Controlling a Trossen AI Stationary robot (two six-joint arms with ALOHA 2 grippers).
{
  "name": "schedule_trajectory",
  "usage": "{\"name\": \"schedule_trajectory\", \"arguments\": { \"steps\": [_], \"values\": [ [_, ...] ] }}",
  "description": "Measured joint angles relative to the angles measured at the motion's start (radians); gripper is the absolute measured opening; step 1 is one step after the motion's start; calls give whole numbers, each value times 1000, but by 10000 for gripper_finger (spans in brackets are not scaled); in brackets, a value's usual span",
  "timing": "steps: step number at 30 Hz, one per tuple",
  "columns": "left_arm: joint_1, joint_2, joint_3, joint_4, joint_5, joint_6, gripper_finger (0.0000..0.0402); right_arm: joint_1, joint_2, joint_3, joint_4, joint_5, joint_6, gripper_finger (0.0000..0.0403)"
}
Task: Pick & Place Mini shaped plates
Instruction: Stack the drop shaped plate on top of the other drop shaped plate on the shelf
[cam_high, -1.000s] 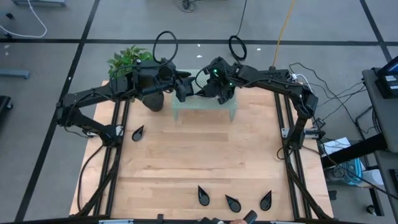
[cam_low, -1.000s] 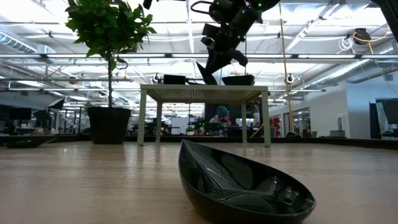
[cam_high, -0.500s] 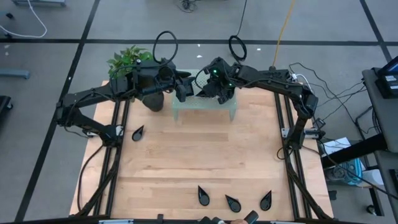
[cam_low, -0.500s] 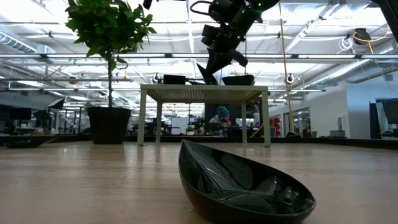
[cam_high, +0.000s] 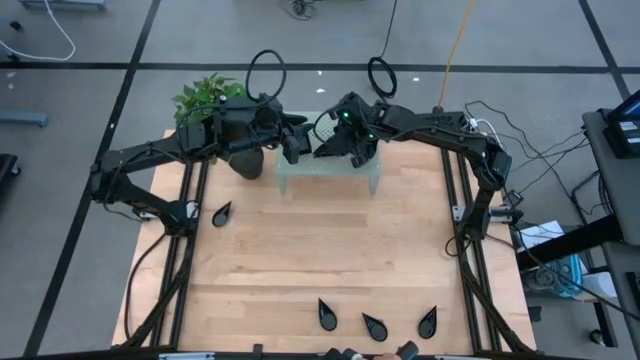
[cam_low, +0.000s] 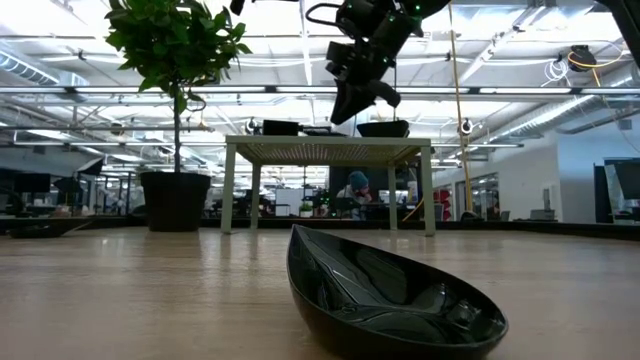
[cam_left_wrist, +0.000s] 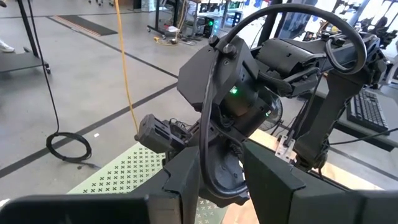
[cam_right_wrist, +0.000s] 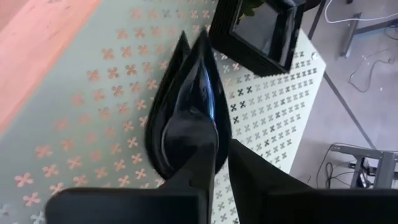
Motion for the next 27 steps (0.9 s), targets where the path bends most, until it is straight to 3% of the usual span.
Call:
{"name": "schedule_trajectory", "arguments": {
  "steps": [4,12,20,27],
  "values": [
    [0,0,0,0,0,2,124,0,0,0,3,29,0,60],
    [0,0,0,0,0,1,124,31,-38,2,60,206,44,79],
    [0,0,0,-1,2,6,124,103,-132,2,-59,210,527,73],
    [0,0,0,-3,68,42,124,198,-249,1,-434,204,962,72]
  ]
}}
